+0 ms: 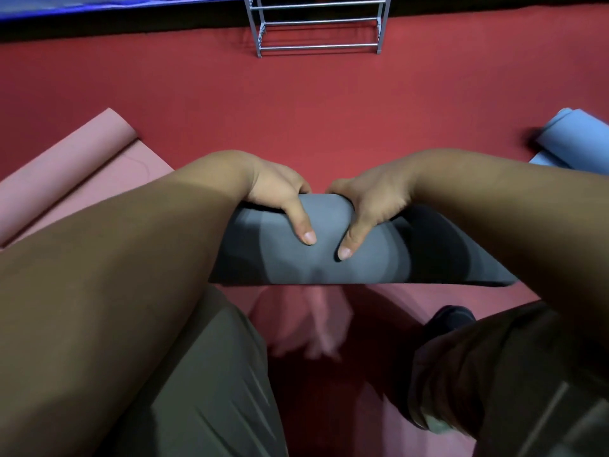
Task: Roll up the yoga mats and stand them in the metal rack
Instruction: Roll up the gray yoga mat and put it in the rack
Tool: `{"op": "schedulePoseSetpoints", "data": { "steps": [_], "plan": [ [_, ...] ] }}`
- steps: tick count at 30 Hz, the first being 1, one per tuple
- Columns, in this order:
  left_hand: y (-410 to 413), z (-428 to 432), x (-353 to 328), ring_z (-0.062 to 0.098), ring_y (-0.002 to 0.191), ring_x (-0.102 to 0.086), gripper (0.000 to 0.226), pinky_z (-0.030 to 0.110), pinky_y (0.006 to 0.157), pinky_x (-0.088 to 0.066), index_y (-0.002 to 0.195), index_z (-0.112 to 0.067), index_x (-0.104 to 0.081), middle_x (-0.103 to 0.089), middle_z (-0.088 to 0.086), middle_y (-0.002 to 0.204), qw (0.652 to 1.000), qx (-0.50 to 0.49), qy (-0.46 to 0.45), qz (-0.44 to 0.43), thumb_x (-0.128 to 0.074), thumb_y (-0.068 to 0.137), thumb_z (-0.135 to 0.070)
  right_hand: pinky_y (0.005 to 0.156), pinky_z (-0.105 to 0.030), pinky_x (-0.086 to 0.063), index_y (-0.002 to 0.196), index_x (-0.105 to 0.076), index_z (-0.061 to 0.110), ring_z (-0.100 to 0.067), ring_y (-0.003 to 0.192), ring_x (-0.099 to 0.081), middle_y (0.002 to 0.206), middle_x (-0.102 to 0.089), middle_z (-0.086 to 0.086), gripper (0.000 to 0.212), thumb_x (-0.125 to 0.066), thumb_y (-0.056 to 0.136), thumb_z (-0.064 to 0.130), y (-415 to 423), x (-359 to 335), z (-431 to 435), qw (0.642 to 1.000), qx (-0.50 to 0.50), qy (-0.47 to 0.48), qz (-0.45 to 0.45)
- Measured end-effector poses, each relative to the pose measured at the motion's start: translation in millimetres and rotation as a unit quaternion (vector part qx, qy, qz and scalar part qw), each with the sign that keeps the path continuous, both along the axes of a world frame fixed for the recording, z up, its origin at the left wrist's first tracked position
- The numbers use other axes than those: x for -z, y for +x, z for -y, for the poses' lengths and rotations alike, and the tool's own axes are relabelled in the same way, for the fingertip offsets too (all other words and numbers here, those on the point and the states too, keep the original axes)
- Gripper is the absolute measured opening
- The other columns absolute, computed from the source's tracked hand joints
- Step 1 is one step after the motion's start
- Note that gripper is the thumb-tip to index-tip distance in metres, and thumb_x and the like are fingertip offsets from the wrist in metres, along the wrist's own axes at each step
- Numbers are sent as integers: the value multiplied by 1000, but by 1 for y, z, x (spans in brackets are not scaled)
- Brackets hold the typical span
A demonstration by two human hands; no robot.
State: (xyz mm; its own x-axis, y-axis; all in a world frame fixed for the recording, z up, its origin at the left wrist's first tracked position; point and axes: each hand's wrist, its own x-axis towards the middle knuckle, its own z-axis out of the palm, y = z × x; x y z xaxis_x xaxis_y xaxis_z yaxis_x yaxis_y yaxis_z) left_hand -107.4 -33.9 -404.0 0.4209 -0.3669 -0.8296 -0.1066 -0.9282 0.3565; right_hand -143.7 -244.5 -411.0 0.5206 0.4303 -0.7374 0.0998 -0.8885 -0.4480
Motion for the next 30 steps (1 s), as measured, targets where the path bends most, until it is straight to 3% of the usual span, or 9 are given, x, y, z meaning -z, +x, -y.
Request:
{"op": "schedulePoseSetpoints", "data": {
  "steps": [4, 7, 10, 13, 18, 22, 26, 30],
  "plan": [
    [-1, 2, 1, 28, 96, -81, 75, 55, 95, -62, 117, -28, -71, -82, -2, 106, 1000, 5, 4, -13, -104, 53, -47, 93, -41, -60, 116, -61, 39, -12, 98, -73, 106, -74, 16, 82, -98, 50, 69, -1, 0, -3, 998, -15, -11, 59],
    [-1, 11, 1, 19, 97, -79, 82, 48, 95, -63, 120, -37, -67, -79, -12, 108, 999, 26, 7, 35, -99, 49, -63, 91, -43, -63, 113, -67, 38, -12, 94, -76, 101, -79, 15, 75, -98, 51, 65, 0, 2, 6, 999, 8, -8, 49],
    [-3, 23, 3, 14, 109, -71, 110, 43, 99, -59, 133, -44, -55, -70, -18, 121, 993, 85, 15, 83, -94, 36, -79, 92, -43, -64, 115, -71, 35, -12, 91, -79, 100, -81, 13, 61, -98, 63, 54, 1, 1, 19, 999, 49, 15, 11],
    [-7, 32, 7, 17, 110, -68, 128, 44, 97, -58, 138, -39, -46, -65, -15, 124, 985, 125, 27, 113, -96, 27, -79, 97, -47, -63, 121, -74, 30, -21, 96, -81, 107, -82, 4, 53, -95, 74, 42, 0, 2, 30, 993, 93, 47, -49],
    [-5, 28, 1, 14, 95, -73, 98, 42, 89, -62, 117, -40, -59, -73, -17, 106, 985, 120, 10, 127, -98, 32, -71, 101, -52, -60, 126, -73, 29, -28, 102, -80, 112, -82, -1, 56, -92, 75, 44, 2, 9, 28, 988, 110, 56, -91],
    [0, 16, -2, 14, 92, -76, 91, 45, 87, -64, 111, -39, -64, -77, -16, 100, 990, 94, -8, 109, -102, 32, -63, 105, -51, -58, 132, -68, 26, -27, 108, -79, 117, -81, -2, 71, -92, 71, 54, 4, 1, 15, 990, 66, 64, -110],
    [2, 5, 0, 19, 90, -79, 83, 50, 88, -65, 110, -34, -70, -80, -12, 97, 995, 58, -9, 76, -103, 38, -58, 100, -44, -61, 132, -62, 29, -17, 106, -77, 117, -78, 8, 88, -100, 59, 58, 1, -3, -2, 999, 1, 28, -43],
    [2, 3, 0, 19, 90, -80, 79, 49, 90, -64, 112, -35, -70, -81, -11, 98, 997, 33, 2, 71, -103, 43, -57, 94, -40, -62, 119, -64, 35, -13, 97, -75, 106, -77, 13, 80, -98, 53, 66, -2, 3, -10, 998, -17, -7, 55]
  ]
}}
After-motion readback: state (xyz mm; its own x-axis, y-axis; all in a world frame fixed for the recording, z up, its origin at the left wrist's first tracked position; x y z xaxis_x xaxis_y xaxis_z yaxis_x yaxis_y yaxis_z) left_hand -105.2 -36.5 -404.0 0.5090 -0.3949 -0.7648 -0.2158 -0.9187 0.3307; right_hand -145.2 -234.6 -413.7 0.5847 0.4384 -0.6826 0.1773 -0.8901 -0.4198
